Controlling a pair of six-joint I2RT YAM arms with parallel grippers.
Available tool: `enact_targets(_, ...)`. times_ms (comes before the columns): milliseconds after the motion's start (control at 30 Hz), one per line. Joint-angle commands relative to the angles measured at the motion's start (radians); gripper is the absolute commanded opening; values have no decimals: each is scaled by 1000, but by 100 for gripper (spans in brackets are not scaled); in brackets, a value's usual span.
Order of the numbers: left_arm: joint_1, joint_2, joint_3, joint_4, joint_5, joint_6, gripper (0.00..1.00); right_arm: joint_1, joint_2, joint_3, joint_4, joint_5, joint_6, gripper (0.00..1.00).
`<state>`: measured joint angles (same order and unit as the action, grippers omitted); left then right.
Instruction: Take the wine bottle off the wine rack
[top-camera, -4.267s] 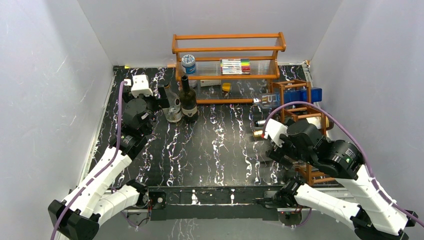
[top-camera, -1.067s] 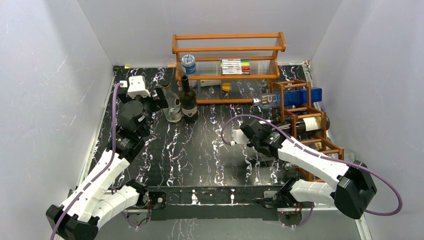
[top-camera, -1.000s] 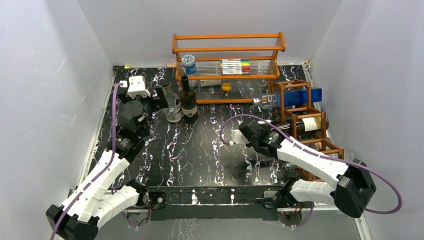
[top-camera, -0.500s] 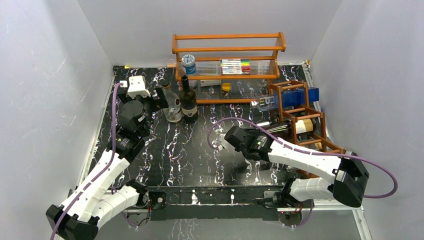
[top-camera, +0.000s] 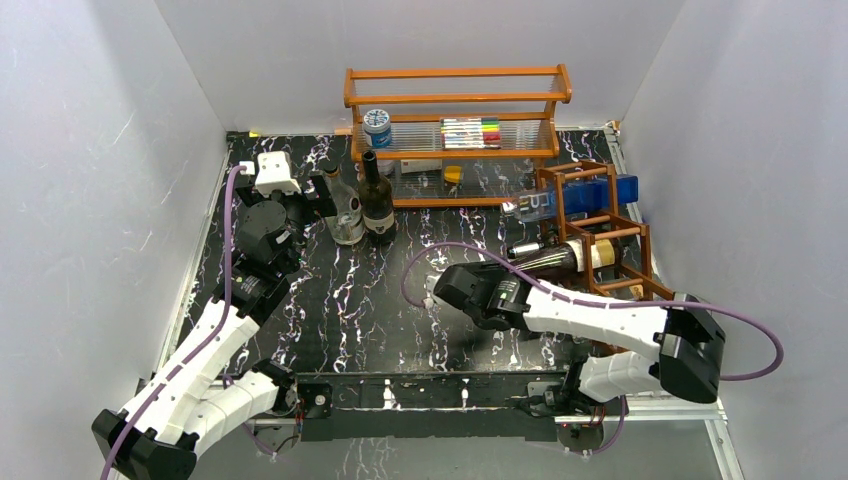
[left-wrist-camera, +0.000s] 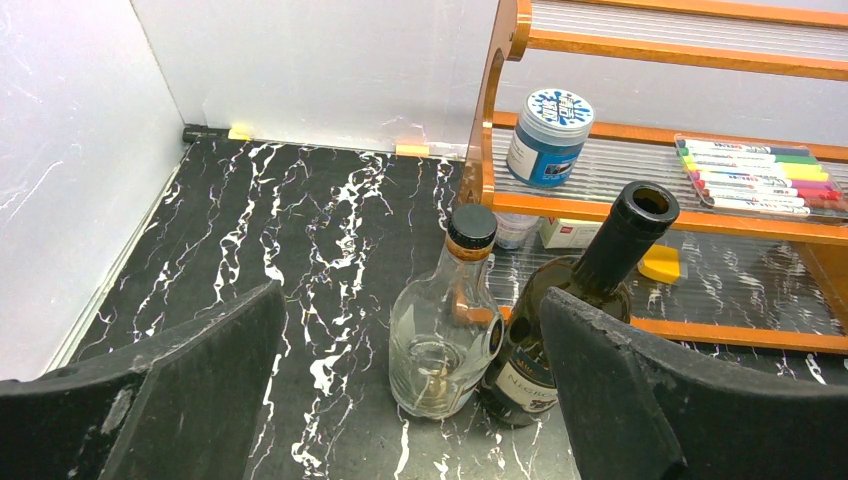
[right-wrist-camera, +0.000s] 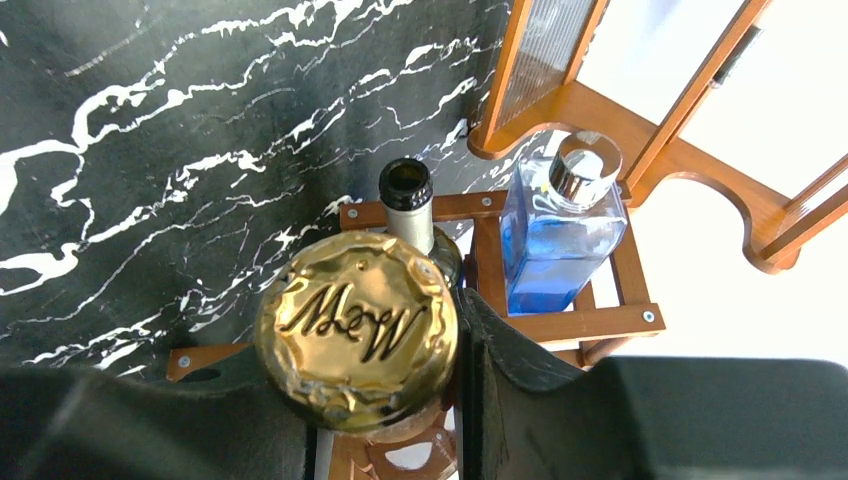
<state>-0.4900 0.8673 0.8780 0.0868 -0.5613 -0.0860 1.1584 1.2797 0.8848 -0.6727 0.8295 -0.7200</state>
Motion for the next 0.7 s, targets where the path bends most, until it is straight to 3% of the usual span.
enact_targets(0,5,-12,23,17,-6,-3,98,50,24,86,105,77,12,0)
enact_targets(667,5,-1,24,16,1,-4,98,141,76,305,182,181,79,0)
